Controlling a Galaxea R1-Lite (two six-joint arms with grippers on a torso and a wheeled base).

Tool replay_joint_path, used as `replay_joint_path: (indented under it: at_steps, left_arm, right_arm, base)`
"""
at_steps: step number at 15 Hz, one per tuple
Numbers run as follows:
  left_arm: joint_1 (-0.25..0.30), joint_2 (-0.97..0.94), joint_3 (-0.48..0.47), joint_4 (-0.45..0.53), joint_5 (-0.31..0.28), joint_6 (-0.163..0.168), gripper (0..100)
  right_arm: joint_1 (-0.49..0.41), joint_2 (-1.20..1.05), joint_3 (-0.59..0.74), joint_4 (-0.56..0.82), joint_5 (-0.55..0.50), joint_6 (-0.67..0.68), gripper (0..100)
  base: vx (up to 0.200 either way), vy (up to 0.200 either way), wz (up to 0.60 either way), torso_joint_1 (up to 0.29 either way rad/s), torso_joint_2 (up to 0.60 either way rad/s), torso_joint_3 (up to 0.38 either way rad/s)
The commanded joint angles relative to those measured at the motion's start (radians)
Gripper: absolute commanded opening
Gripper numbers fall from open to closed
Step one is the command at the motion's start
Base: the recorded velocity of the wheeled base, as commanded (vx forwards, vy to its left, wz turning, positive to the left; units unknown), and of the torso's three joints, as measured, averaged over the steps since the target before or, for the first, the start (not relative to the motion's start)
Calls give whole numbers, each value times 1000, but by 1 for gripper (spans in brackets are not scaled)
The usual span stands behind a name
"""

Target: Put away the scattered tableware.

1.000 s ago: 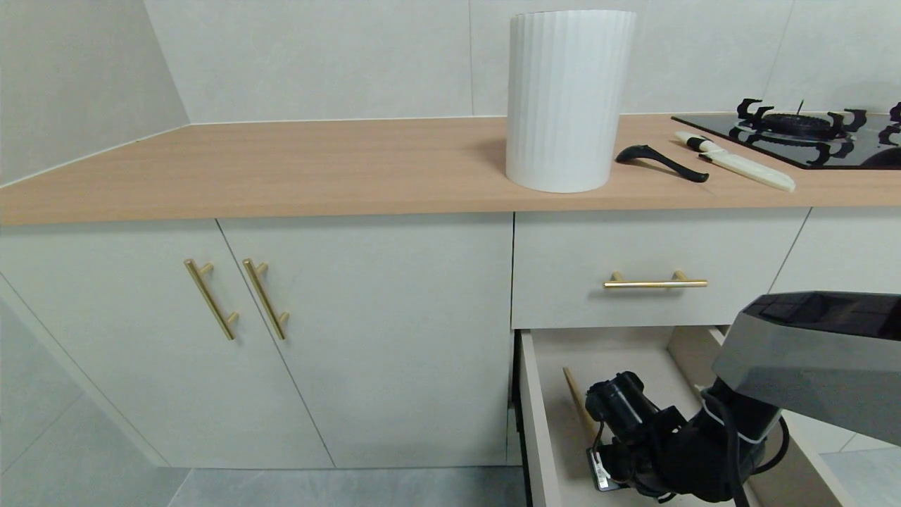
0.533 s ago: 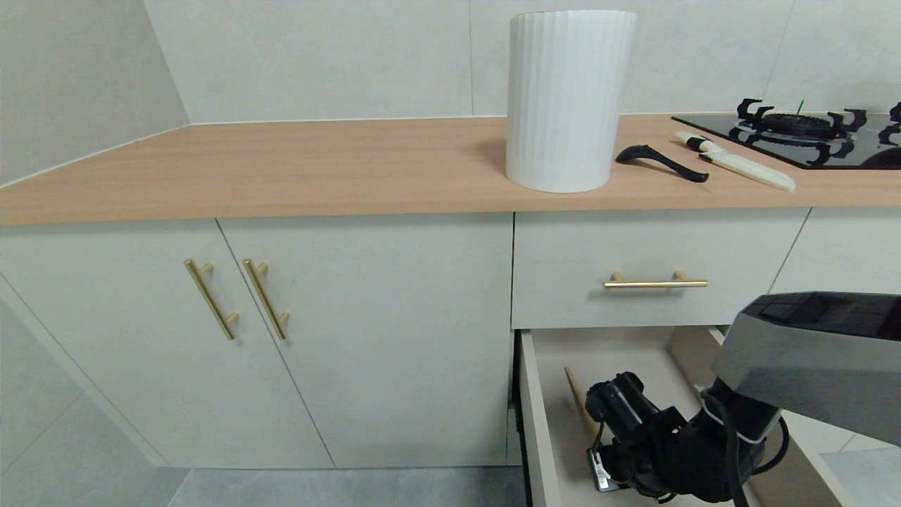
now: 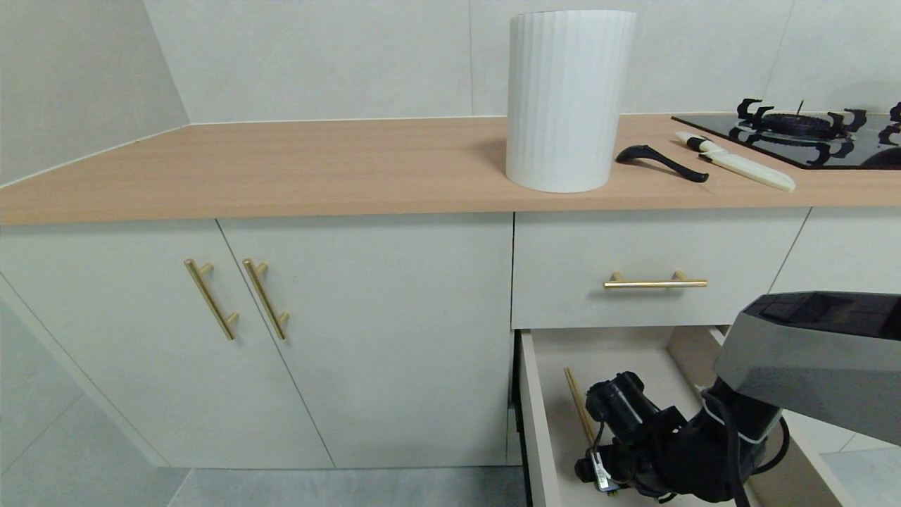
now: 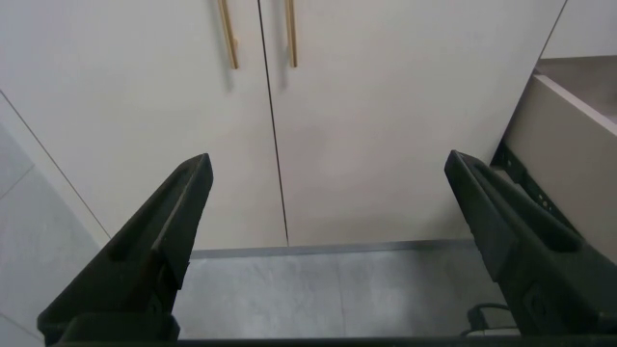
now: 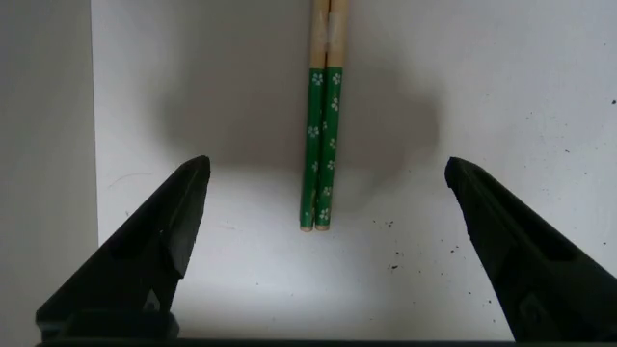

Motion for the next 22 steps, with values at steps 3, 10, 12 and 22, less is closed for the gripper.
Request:
replay_joint_path:
  at_steps: [3,10,12,22]
  left_arm:
    - [0,0,0,-1,0,0,100]
    - [0,0,0,1,0,0,100]
    - [0,0,0,-1,0,0,100]
    - [0,0,0,-1,0,0,100]
  right_arm:
    - [-1,-108,31,3,-9,-4,100]
    - [-20,-608,134,41,-41,-161,100]
    - [-24,-705,142,41,-76,-202,100]
    - [-110,-883,135,38,-73,-294,100]
  base:
    - [0,0,0,0,0,0]
    - [0,0,0,0,0,0]
    - [0,0,0,0,0,0]
    - [0,0,0,0,0,0]
